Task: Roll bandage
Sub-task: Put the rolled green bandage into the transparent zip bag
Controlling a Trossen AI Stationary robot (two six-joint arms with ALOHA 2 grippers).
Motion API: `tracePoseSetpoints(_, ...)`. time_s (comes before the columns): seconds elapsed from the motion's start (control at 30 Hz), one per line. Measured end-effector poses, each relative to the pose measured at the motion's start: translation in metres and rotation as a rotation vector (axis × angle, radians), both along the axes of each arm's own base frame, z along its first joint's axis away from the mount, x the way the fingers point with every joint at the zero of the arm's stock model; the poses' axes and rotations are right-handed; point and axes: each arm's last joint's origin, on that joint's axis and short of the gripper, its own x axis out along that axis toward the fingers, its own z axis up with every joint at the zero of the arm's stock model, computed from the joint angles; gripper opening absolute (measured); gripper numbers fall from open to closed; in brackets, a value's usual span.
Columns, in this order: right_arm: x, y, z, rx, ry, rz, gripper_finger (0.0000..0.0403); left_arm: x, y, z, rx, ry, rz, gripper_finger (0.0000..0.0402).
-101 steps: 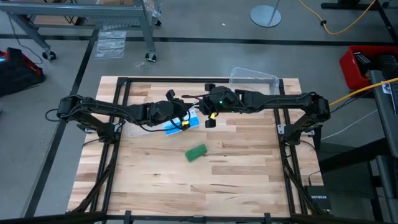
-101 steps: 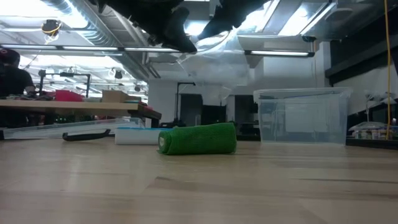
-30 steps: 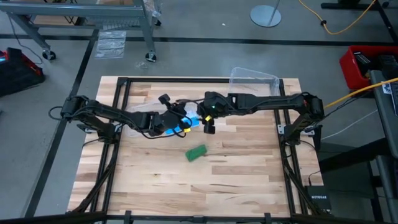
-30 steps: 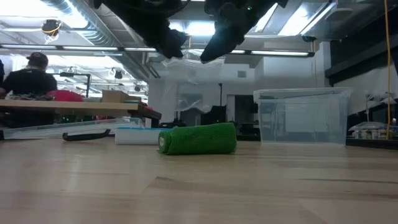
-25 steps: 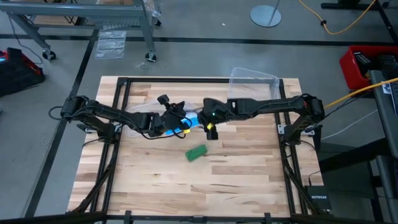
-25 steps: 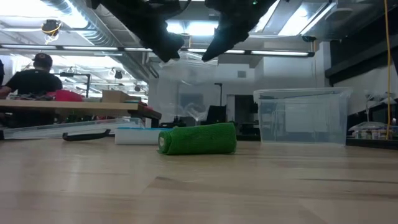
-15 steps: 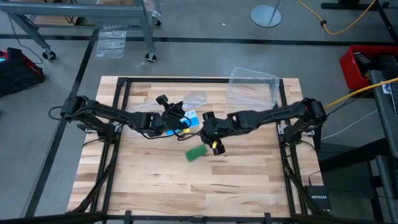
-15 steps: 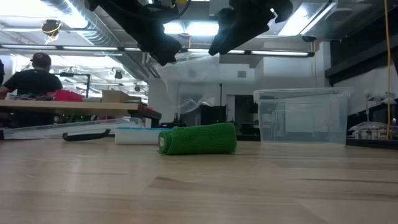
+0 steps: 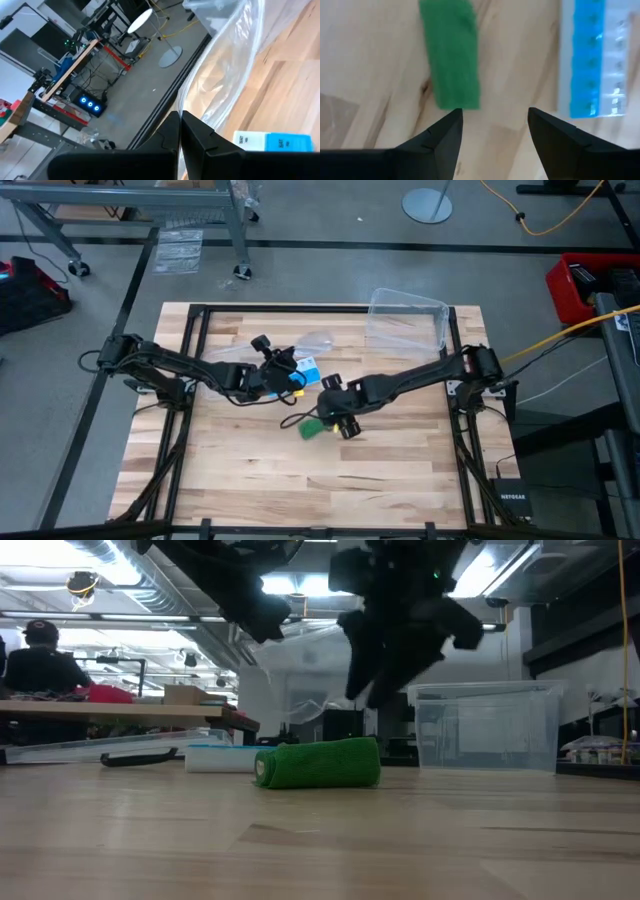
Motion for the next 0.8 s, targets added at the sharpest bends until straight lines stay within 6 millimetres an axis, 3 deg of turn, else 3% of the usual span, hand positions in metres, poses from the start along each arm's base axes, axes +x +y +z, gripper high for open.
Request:
tracePoseSetpoints(0.2,0.002,0.009,-0.015,0.007,0.050,0.006,0.0230,-0.004,-0.001,-0.005,-0.018,0.028,0.011,0.0000)
tracePoseSetpoints(0.57,0.010,0.011,-0.018,0.090,-0.017,-0.031,0.0230,-0.007,-0.001,-0.009,-0.033,0.053,0.026,0.0000)
tracePoseSetpoints(0.8,0.013,0.013,-0.035,0.102,0.036,-0.025,0.0230,-0.009,0.000,-0.010,-0.033,0.073,0.030,0.0000)
